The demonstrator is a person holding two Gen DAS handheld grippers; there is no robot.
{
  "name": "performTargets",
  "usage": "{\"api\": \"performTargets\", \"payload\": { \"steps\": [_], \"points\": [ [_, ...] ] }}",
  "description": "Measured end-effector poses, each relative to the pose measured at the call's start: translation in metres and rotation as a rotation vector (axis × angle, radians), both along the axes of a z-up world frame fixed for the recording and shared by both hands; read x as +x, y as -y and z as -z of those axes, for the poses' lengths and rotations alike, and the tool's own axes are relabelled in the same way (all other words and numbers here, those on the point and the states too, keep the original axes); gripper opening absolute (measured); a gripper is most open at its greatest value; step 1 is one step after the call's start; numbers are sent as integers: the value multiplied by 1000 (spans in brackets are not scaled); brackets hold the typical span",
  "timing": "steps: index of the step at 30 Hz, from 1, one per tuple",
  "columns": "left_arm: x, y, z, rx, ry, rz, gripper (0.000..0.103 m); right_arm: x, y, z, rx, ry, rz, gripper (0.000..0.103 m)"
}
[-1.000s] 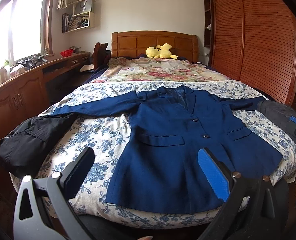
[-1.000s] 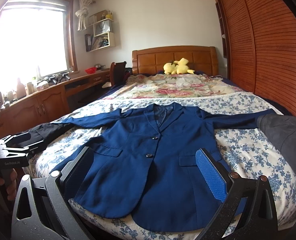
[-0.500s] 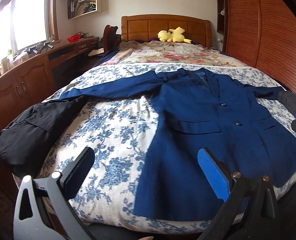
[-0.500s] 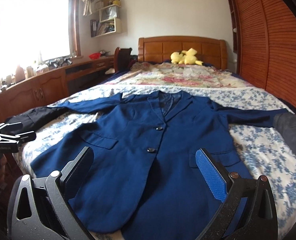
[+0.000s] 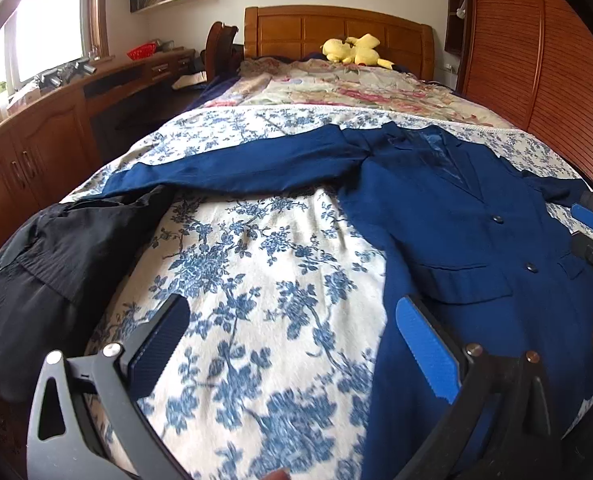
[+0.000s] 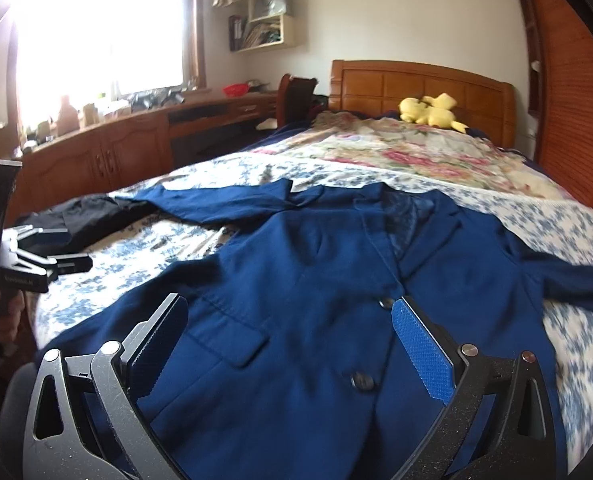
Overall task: Fold large clothes
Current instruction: 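Move the left tool to the blazer sleeve nearest it and grasp it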
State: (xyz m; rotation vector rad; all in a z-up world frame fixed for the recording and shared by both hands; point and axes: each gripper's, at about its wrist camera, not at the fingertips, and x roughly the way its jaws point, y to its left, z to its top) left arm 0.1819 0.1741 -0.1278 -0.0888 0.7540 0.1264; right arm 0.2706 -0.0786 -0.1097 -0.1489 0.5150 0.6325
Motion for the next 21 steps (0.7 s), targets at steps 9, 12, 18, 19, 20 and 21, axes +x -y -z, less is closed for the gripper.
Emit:
{"api": "performTargets", "payload": {
  "steps": [9, 12, 18, 19, 20, 21],
  "points": [
    [57, -32, 15, -103, -21, 1, 103, 35, -24, 34, -16, -96, -76, 103],
    [79, -42, 19, -140, -29, -13, 103, 35, -25, 40, -26, -112, -79, 103],
    [127, -72, 25, -114, -82, -107, 100, 33, -24, 44, -46, -105, -67, 103],
    [131, -76, 24, -114, -79, -112, 100, 33, -24, 44, -48, -104, -62, 103],
    [138, -81, 24, -112, -75, -118, 100, 33, -24, 45, -49, -103, -61, 103],
    [143, -85, 24, -109, -74, -127, 100, 33, -24, 45, -49, -103, -60, 103]
  ]
}}
